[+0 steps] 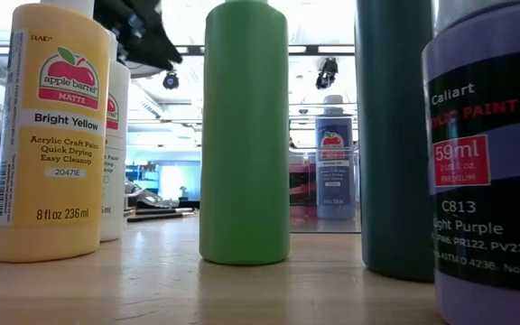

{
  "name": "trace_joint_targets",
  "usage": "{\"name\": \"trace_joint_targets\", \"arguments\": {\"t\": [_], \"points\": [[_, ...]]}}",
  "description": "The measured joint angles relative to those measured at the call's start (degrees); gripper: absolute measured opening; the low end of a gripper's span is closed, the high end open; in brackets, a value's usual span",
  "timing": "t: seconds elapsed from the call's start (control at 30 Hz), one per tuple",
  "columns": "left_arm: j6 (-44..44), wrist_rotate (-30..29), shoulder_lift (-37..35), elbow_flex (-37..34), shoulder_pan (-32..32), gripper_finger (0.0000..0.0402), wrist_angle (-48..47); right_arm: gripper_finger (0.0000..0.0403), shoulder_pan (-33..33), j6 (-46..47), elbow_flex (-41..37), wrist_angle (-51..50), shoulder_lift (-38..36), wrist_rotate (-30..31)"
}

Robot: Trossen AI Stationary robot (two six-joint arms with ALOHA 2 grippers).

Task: Pick & Place Paint Supplies
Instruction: Put the silver paint brush into the yellow cup

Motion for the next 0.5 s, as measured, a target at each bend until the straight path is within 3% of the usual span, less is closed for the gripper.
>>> {"name": "trace_joint_targets", "arguments": {"t": [0.23,0.37,0.5], "points": [[3.9,3.0,7.5,2.2,7.4,0.0204,-0.2,0.0008,-2.5,0.0,-0.4,0.3,0.4,10.5],[5.6,2.2,11.6,2.5,8.5,0.0204,2.2,0.0008,-3.1,0.6,-2.7,0.6,2.0,12.1],[3.6,2.2,15.7,3.8,9.0,0.0204,3.1,0.0008,-5.2,4.6,-6.5,1.5,4.4,19.7]]}}
